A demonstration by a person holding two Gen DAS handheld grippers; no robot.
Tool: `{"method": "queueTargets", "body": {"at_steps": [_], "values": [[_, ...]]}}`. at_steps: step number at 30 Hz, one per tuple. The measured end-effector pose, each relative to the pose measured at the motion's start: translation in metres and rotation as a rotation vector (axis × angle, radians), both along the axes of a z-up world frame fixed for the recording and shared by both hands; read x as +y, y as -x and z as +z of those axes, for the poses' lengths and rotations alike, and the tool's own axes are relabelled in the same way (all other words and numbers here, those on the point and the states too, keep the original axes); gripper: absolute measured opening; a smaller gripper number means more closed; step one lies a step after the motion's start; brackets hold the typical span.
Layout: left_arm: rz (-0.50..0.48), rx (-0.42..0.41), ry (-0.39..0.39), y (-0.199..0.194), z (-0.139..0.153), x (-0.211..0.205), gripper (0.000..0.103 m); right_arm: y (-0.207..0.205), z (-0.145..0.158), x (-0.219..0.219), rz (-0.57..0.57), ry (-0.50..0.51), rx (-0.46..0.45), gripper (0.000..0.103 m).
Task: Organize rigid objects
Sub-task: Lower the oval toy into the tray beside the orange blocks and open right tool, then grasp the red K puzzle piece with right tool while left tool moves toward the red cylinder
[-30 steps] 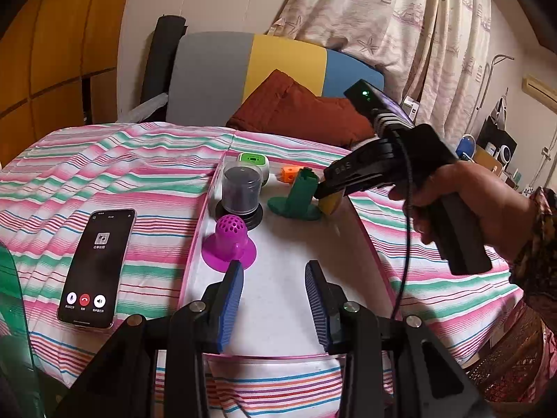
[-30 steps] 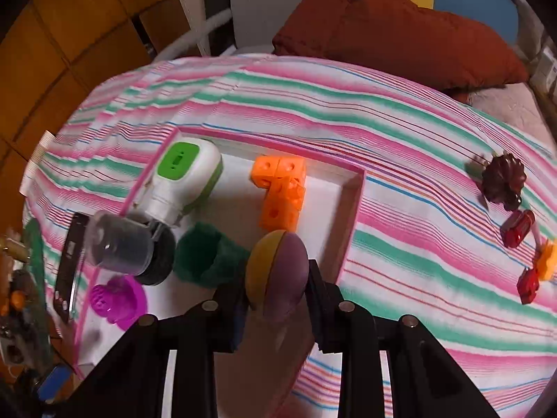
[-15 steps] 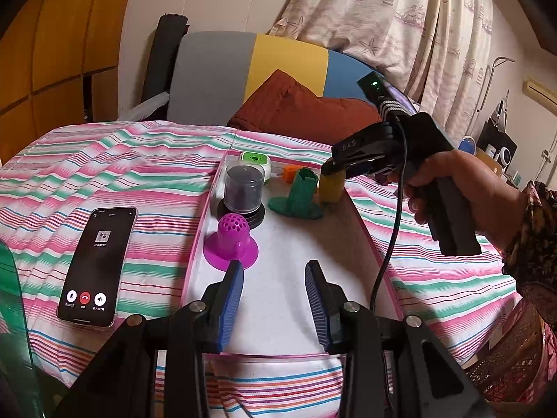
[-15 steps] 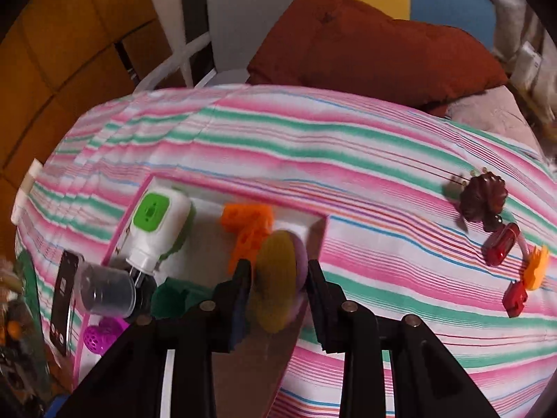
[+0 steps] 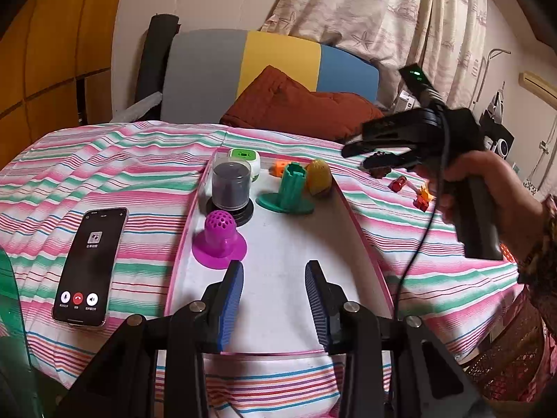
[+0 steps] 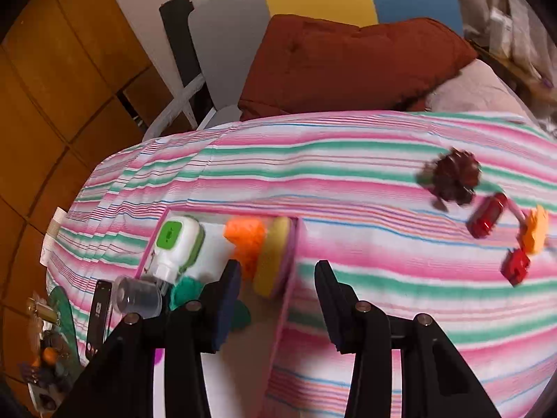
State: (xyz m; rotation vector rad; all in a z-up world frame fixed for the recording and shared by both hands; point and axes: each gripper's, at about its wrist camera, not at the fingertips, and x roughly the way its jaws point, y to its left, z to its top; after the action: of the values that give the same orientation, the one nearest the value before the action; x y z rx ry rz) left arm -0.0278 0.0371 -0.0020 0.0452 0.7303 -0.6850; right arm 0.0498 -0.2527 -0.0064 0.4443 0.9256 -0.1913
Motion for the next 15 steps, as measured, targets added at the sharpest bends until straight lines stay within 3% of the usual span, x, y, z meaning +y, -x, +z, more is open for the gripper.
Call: {"method": "queueTargets", "body": {"at_steps": [8,15], "values": [[-0.046,-0.011,-0.013,0.009,0.003,-0.016,0.037,0.059,-0.023,-0.035,-0.064,-0.009,0.09,0.045],[-0.102,-0.01,-0.019,0.014,0.009,-0.038,0.037,0.123,-0.045,-0.108,-0.276,-0.082,0.172,0.045]]}}
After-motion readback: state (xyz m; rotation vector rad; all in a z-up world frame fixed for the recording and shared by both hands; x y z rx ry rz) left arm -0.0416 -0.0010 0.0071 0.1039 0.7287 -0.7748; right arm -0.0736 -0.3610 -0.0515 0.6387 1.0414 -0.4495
